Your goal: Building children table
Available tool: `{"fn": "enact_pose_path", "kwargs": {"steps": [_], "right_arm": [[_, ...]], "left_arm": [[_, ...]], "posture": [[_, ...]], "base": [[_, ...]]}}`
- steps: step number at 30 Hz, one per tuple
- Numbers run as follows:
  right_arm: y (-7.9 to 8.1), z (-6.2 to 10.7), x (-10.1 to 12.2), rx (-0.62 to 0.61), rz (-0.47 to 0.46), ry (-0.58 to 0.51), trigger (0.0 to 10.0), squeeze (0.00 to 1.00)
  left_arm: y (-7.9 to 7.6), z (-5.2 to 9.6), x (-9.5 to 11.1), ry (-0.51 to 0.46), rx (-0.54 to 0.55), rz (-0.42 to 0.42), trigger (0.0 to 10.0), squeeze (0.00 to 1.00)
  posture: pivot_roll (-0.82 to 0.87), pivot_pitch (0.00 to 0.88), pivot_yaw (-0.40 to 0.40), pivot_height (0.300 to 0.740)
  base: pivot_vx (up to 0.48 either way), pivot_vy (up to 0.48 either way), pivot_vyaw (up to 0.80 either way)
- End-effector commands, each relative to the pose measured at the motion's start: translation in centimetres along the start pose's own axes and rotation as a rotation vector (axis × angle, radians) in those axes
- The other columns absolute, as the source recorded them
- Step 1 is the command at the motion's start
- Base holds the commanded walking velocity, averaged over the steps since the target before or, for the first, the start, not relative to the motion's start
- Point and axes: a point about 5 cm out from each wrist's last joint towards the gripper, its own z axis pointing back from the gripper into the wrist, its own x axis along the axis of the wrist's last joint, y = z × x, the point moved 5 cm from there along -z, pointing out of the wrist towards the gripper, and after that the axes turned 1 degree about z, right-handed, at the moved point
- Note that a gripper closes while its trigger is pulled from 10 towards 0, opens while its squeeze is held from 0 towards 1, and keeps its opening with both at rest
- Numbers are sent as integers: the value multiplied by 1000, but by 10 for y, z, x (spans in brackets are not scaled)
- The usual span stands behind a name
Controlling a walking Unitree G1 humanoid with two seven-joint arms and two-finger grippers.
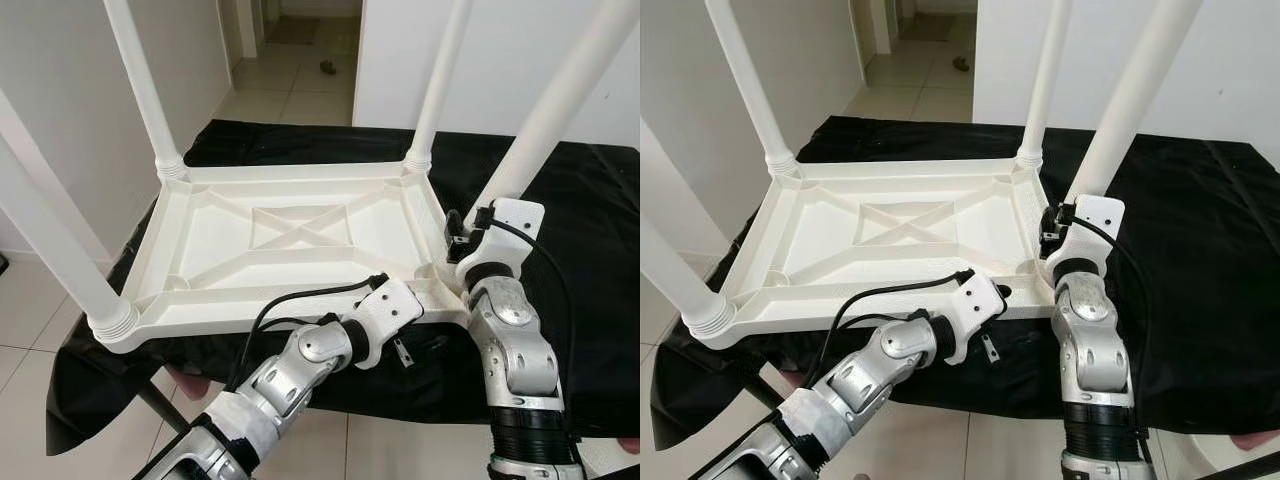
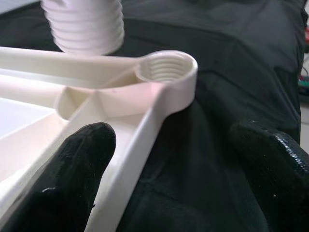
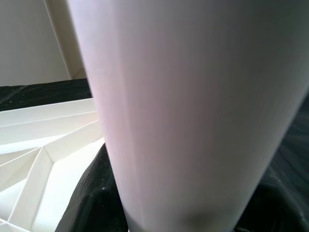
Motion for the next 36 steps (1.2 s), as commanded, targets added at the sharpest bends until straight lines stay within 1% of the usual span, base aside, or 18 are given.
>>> {"fn": "enact_pose_path", "kwargs": {"steps": [1, 5, 7, 8, 11, 15, 16, 19, 21, 25, 27, 30, 31, 32, 36], "right_arm": [[-4, 3, 2, -19, 4, -1, 10000, 0], [-5, 3, 1, -21, 2, 1, 10000, 0], [-4, 6, 0, -17, 0, 9, 10000, 0], [-4, 6, 0, -17, 0, 9, 10000, 0], [-2, 13, -2, -8, 5, 28, 10000, 0], [-2, 22, -7, -4, 7, 51, 10000, 0], [-2, 22, -7, -4, 7, 51, 10000, 0], [-6, 30, -16, -5, 26, 87, 10000, 0], [-8, 32, -19, -8, 32, 99, 10000, 0], [-15, 36, -25, -16, 56, 120, 10000, 0], [-17, 35, -25, -18, 61, 123, 10000, 0], [-18, 34, -24, -19, 69, 120, 10000, 0], [-21, 33, -22, -24, 76, 118, 10000, 0], [-21, 33, -22, -24, 76, 118, 10000, 0], [-27, 29, -20, -28, 90, 115, 10000, 0]], "left_arm": [[-8, -3, -5, 16, -54, -19, 10000, 0], [-7, -5, -6, 22, -51, -19, 10000, 0], [1, -9, -7, 34, -28, -18, 10000, 0], [1, -9, -7, 34, -28, -18, 10000, 0], [9, -12, -5, 31, 1, -10, 10000, 0], [12, -13, -4, 26, 7, -16, 10000, 0], [12, -13, -4, 26, 7, -16, 10000, 0], [17, -12, -3, 22, 17, -14, 10000, 0], [17, -12, -3, 21, 18, -14, 10000, 0], [14, -10, -2, 8, -4, -18, 10000, 0], [10, -8, 1, -10, -26, -3, 10000, 0], [8, -6, 4, -18, -35, -8, 10000, 0], [5, -2, 8, -37, -50, -9, 10000, 0], [5, -2, 8, -37, -50, -9, 10000, 0], [1, 7, 15, -58, -67, -16, 10000, 0]], "posture": [[-47, 68, 57, 740], [-47, 68, 57, 740], [-57, 65, 59, 740], [-57, 65, 59, 740], [-65, 64, 53, 740], [-72, 64, 48, 740], [-72, 64, 48, 740], [-78, 63, 47, 740], [-78, 62, 46, 740], [-77, 61, 44, 740], [-78, 60, 42, 740], [-74, 62, 40, 740], [-70, 64, 37, 740], [-70, 64, 37, 740], [-62, 68, 32, 740]], "base": [[0, 0, 0], [0, 0, 0], [0, 0, 0], [0, 0, 0], [0, 0, 0], [0, 0, 0], [0, 0, 0], [0, 0, 0], [0, 0, 0], [0, 0, 0], [0, 0, 0], [0, 0, 0], [0, 0, 0], [0, 0, 0], [0, 0, 0]]}}
